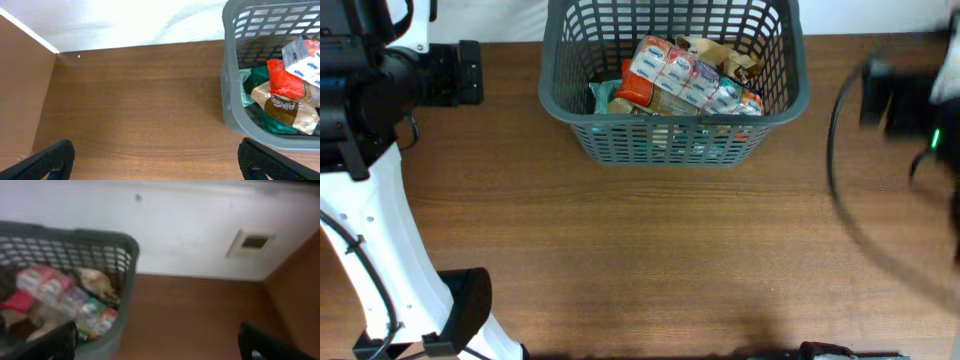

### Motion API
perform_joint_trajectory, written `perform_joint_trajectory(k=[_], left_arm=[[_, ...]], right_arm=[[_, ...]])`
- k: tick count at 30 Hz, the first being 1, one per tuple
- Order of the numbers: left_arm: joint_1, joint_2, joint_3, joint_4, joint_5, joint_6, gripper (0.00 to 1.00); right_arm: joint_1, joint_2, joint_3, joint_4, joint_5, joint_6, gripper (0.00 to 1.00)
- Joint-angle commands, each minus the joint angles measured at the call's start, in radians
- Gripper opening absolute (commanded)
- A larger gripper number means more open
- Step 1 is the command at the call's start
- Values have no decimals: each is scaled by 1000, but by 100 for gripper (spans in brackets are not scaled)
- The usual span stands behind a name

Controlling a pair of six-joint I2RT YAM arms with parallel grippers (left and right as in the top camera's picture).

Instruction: Pack container

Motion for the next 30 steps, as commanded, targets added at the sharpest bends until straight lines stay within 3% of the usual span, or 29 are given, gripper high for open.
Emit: perform_joint_trajectory(k=[1,14,22,30], left_arm=[[3,-3,-2,-1,-3,-13,99],[3,-3,-2,-2,-3,-13,99],[3,-3,-2,-1,-3,-13,99],[3,-3,-2,-2,-3,-13,99]], right_arm=[[-4,-284,-385,156,-115,8,99],[-4,-980,-1213,428,-199,13,99],[-3,-1112,-1509,658,-248,192,99],[62,-1176,-1586,661,-240,191,99]])
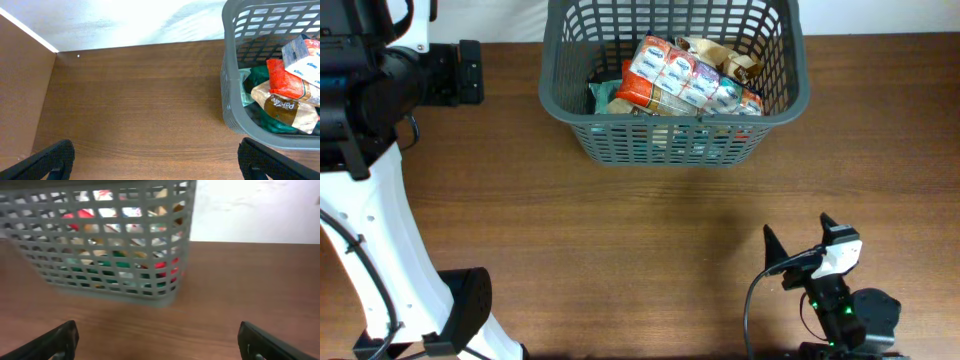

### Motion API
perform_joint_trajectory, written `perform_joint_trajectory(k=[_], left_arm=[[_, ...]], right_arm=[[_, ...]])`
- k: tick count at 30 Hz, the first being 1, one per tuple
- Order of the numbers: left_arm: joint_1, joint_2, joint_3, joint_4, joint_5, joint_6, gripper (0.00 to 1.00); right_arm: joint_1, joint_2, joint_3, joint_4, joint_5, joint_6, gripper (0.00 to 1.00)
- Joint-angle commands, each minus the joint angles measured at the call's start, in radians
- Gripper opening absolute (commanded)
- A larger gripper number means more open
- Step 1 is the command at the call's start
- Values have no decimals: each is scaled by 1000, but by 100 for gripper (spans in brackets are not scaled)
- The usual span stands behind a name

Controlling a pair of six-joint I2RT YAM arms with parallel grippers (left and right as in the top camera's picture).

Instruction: Pack container

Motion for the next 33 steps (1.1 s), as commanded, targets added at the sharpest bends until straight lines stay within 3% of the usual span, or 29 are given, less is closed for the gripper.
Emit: perform_joint_trajectory(k=[1,33], left_arm=[[3,-3,-1,0,-4,-12,99],[0,1,-2,0,-4,-12,99]], right_arm=[[39,-43,-31,6,-8,19,99],[48,-41,-68,-6,-5,19,99]])
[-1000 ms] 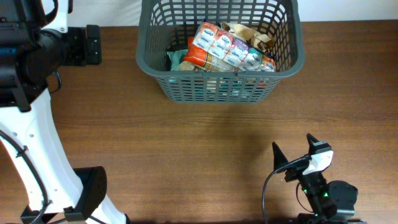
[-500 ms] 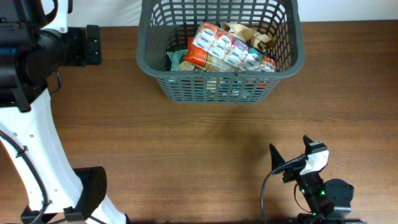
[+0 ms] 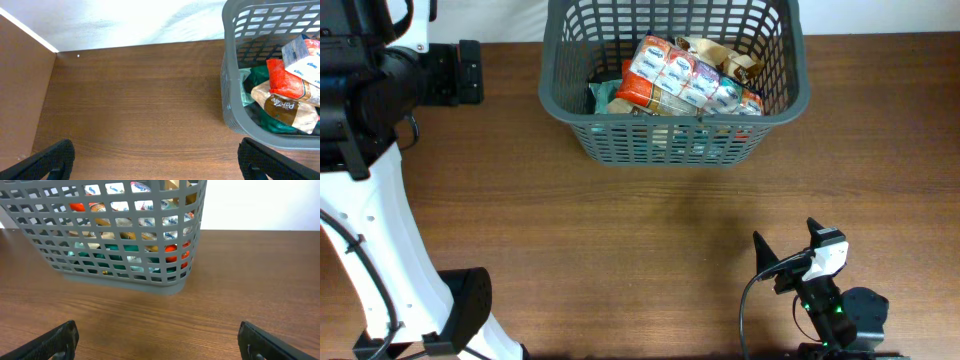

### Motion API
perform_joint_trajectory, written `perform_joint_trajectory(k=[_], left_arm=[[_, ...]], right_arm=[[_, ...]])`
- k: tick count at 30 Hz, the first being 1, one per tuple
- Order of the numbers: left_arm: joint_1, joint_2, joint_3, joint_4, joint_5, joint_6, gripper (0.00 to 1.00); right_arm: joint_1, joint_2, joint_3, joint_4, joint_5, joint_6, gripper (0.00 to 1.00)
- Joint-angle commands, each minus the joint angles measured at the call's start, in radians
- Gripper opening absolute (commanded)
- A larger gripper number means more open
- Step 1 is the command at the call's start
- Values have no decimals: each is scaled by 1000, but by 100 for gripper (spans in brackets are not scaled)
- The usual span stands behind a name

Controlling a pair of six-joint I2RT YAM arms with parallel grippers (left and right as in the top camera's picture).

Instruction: Pack container

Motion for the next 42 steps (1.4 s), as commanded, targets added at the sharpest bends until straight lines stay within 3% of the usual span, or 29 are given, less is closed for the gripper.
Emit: perform_joint_trajectory(k=[1,6,11,16,20,23,33,35,42], left_arm=[[-5,-4,-6,0,-4,-12,99],[-58,-126,-168,0,-4,-12,99],[-100,-388,-563,90,-3,-12,99],[-101,-714,-1059,440,-5,-12,99],[-101,-1012,-1540,911,-4,-12,99],[-101,-1175,-1789,1120,-4,-12,99],[-101,-1533,-2370,1478,-4,-12,99],[-101,-1586,-2510,1609,-3,-12,99],[-100,-1661,-2728,1831,-4,-12,99]], right_arm=[[7,-11,-8,2,-5,12,99],[7,-11,-8,2,-5,12,99],[7,-11,-8,2,-5,12,99],[7,-11,-8,2,-5,12,99],[7,-11,-8,2,-5,12,99],[7,-11,-8,2,-5,12,99],[7,-11,-8,2,-5,12,99],[7,-11,-8,2,-5,12,99],[7,-11,-8,2,-5,12,99]])
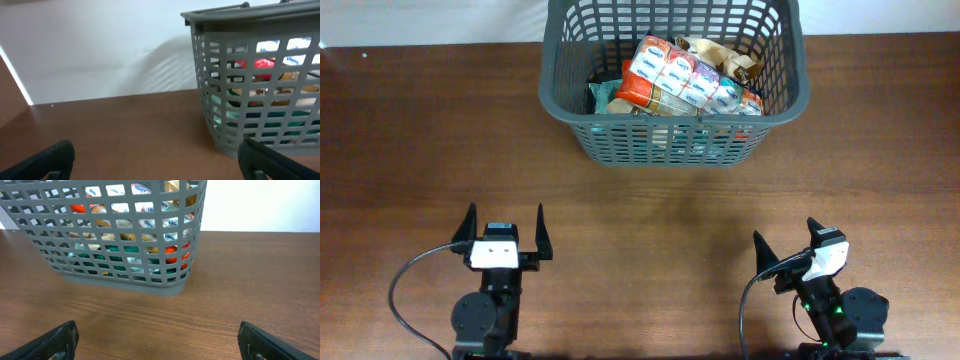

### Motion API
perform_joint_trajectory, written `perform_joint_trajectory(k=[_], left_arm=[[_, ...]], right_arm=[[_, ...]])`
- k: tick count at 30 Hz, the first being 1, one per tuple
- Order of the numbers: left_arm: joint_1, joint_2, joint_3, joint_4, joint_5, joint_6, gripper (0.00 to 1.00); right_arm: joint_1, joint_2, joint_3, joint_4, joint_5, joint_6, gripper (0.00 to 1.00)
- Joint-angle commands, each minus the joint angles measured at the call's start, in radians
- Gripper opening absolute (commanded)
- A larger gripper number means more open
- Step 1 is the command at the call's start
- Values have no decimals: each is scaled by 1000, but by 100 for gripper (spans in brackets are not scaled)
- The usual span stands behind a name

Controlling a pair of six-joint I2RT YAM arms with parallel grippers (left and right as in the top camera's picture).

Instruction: Pack container

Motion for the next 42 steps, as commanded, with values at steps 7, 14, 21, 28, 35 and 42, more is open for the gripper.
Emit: perform_joint_trajectory(k=[7,14,21,28,35,42], left_arm=[[48,-97,-124,43,-3,-9,99],[86,-182,-124,29,-3,-9,99],[86,-193,-124,-172,8,-9,99],[86,-192,-124,-182,8,-9,99],[86,-192,-124,-182,8,-9,99],[86,-192,-124,-182,8,-9,99]], right_arm=[[7,-8,-6,-2,-5,11,99],[7,-8,-6,-2,-5,11,99],[7,-8,-6,-2,-5,11,99],[7,-8,-6,-2,-5,11,99],[7,-8,-6,-2,-5,11,99],[7,-8,-6,-2,-5,11,99]])
